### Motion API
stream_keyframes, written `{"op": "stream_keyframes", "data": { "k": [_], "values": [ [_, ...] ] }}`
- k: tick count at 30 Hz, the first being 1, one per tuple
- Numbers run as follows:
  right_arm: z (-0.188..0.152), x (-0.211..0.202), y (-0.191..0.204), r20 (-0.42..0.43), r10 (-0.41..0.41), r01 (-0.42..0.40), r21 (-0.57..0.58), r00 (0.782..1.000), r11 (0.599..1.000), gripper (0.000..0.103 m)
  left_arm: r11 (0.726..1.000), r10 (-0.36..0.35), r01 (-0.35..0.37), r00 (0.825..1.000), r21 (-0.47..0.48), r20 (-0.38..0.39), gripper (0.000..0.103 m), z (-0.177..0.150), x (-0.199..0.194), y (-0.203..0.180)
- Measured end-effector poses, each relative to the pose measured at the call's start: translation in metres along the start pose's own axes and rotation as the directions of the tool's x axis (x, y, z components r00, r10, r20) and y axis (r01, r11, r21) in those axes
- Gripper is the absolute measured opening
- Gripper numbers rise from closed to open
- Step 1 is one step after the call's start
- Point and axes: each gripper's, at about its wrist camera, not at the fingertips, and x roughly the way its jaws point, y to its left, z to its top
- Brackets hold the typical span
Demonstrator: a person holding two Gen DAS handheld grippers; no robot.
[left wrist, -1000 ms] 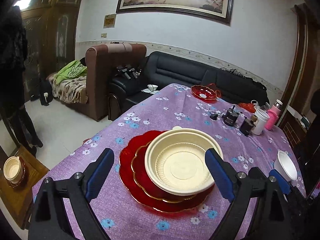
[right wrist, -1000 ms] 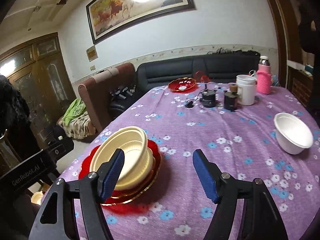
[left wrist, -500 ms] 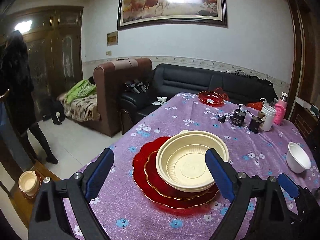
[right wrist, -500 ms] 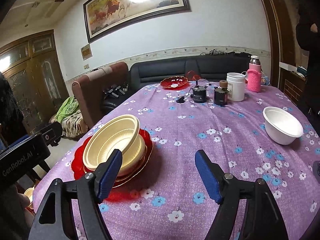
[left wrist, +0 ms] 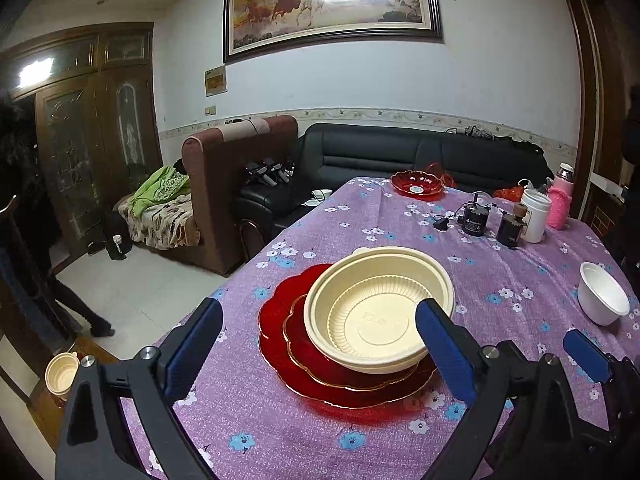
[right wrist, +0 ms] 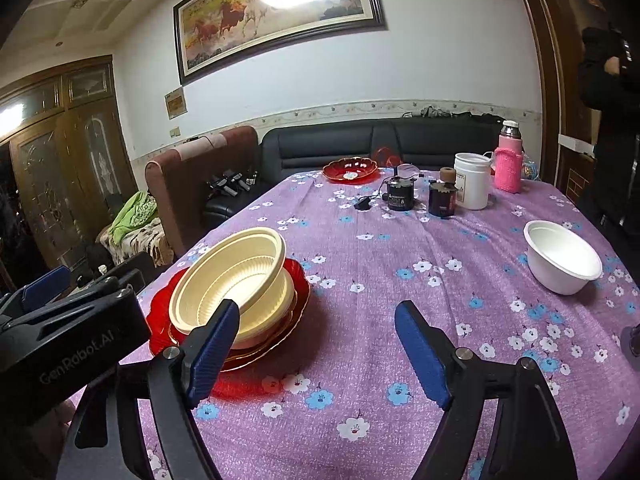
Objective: Organize plates and bowls
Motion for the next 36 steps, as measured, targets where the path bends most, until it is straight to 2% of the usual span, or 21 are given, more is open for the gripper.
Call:
{"op": "stream_keyframes", "data": {
  "k": [23,36],
  "values": [
    [-0.005,0.016,-0.005,-0.049,0.003,-0.002,0.021,0.999,1.000,0.084,0.999,-0.031,0.034,0.997,0.041,-0.075,0.097,-0.007,0.020,-0.014],
    [-0.005,0.016,-0.027,-0.046,-0.013,0.016,0.065,0.999,0.998,0.085,0.994,-0.057,0.063,0.996,0.094,-0.067,0.097,-0.002,0.015,-0.038]
  ]
}}
